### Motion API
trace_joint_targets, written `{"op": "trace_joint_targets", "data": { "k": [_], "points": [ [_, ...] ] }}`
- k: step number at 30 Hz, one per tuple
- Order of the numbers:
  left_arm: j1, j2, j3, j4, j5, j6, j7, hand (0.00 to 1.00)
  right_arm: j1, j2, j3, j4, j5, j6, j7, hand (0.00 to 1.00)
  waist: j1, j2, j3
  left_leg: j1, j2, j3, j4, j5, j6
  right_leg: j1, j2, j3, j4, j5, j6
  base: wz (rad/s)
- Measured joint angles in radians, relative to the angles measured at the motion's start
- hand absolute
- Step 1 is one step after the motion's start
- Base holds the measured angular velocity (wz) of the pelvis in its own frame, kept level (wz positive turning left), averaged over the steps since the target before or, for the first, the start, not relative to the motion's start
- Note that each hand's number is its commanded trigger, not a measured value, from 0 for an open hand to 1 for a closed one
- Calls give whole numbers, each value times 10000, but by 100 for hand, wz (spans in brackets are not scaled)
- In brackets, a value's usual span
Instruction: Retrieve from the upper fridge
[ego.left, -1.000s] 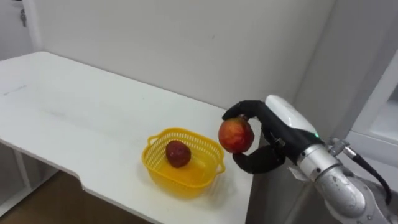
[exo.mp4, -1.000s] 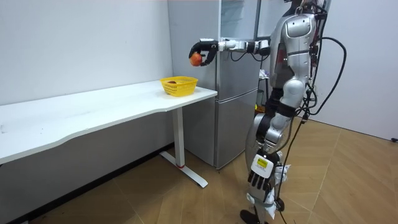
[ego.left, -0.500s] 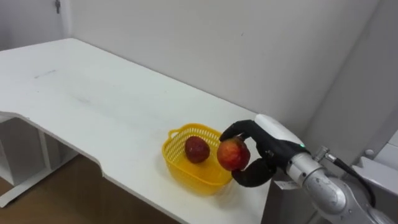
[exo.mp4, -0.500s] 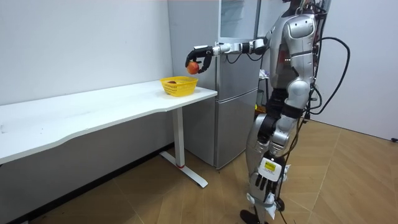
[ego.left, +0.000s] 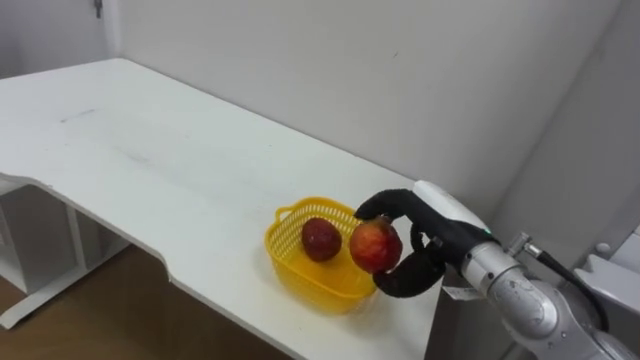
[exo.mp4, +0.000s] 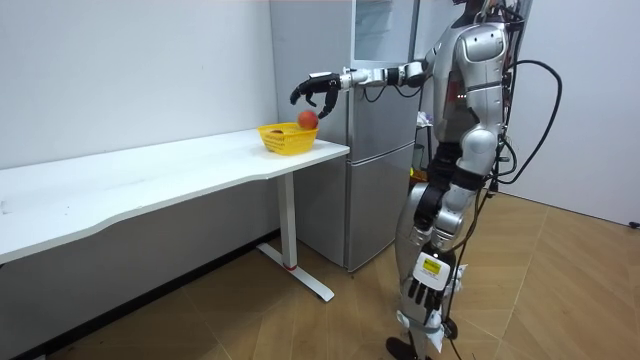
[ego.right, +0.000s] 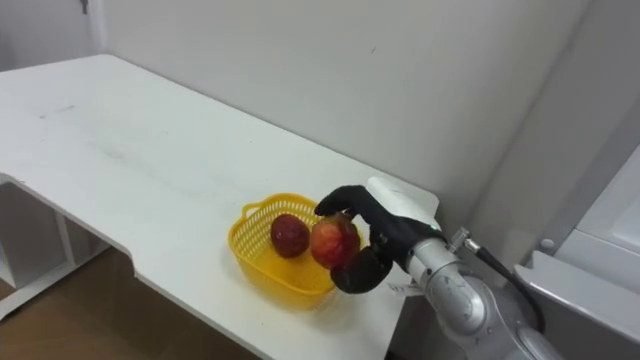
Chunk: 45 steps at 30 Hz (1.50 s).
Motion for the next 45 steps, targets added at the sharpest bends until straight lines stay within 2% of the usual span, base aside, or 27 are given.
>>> {"op": "trace_joint_targets", "data": {
  "k": [10, 16, 20, 23, 27, 30, 32, 33, 36, 38, 40, 43, 45],
  "points": [
    [0, 44, -84, 0, 0, 0, -28, 0, -3, -1, 2, 6, 65, 0, -13, 0, 12, -2, -2, 41, -4, -16, 60, 1, 1, 31, 1, 0, -2, 1, -1, 0],
    [2, 44, -84, 0, 1, 8, -30, 0, -3, -1, 2, 57, 63, 0, -12, 0, 45, 43, 33, 14, -4, -17, 64, -2, -1, 33, 4, -2, 7, 1, -1, 0],
    [10, 43, -91, 1, 0, 48, -25, 0, -3, -1, 2, 173, 180, 1, -12, 0, 74, 2, 2, 0, -7, -33, -20, -2, -1, 32, 4, -11, 3, 1, -1, 0],
    [17, 43, -90, 1, 0, 169, 16, 0, -3, -1, 2, 188, 275, 2, -29, 0, 75, -5, -4, 52, -7, -36, -5, 1, 2, 32, 4, -3, -6, 0, 0, 0],
    [6, 45, -80, -1, 4, 163, 21, 0, -3, -1, -2, 188, 285, -4, -155, 0, 77, -3, -2, 59, -9, -39, 23, 1, 3, 34, 2, 8, -14, 0, 0, 0],
    [3, 44, -55, 0, 1, 158, -25, 0, -3, -1, -79, 100, 315, -14, -239, 0, 48, 13, 9, 60, -9, -22, 32, 1, 3, 22, 1, 38, -20, 0, 0, 0],
    [-27, 44, -52, -2, 6, 157, -23, 0, -3, -3, -116, -206, 335, -17, -336, 0, -97, 44, 23, 60, -7, 12, 77, 0, 2, 33, 5, 62, -18, 1, -1, 0],
    [-17, 44, -55, -4, 10, 157, -20, 0, -2, -3, -114, -339, 299, -17, -347, 0, -131, 96, 54, 61, -5, 37, 98, 0, 2, 36, 8, 84, -18, 1, -1, -9],
    [-16, 47, -64, -13, 90, 158, 24, 0, 1, -3, -111, -1240, 190, -29, -406, 0, -284, 232, 62, 74, 11, 118, 113, -3, 0, 24, 27, 182, -12, 6, -5, -6],
    [-13, 51, -70, -19, 74, 155, 41, 0, 37, -6, -118, -1969, 153, -31, -420, 0, -461, 393, 9, 102, 43, 213, 95, -7, 0, 1, 66, 300, -13, 45, -4, -10],
    [-25, 29, -61, -25, 19, 153, 92, 0, 73, -6, -116, -2646, 115, -39, -420, 0, -465, 556, -19, 215, 110, 422, 19, -9, 1, 5, 104, 459, -17, 117, -25, -29],
    [166, 12, 7, -13, 1, 118, 120, 0, 268, -5, -203, -3874, 57, -87, -552, 0, -711, 828, -161, 422, 136, 603, -88, -6, 6, 102, 109, 628, -13, 131, -18, -20],
    [210, 2, 35, 2, 5, 116, 125, 0, 553, -5, -322, -4603, -54, -168, -767, 0, -834, 1036, -177, 590, 146, 706, -155, -6, 6, 196, 110, 710, -7, 131, -16, -16]
  ]
}}
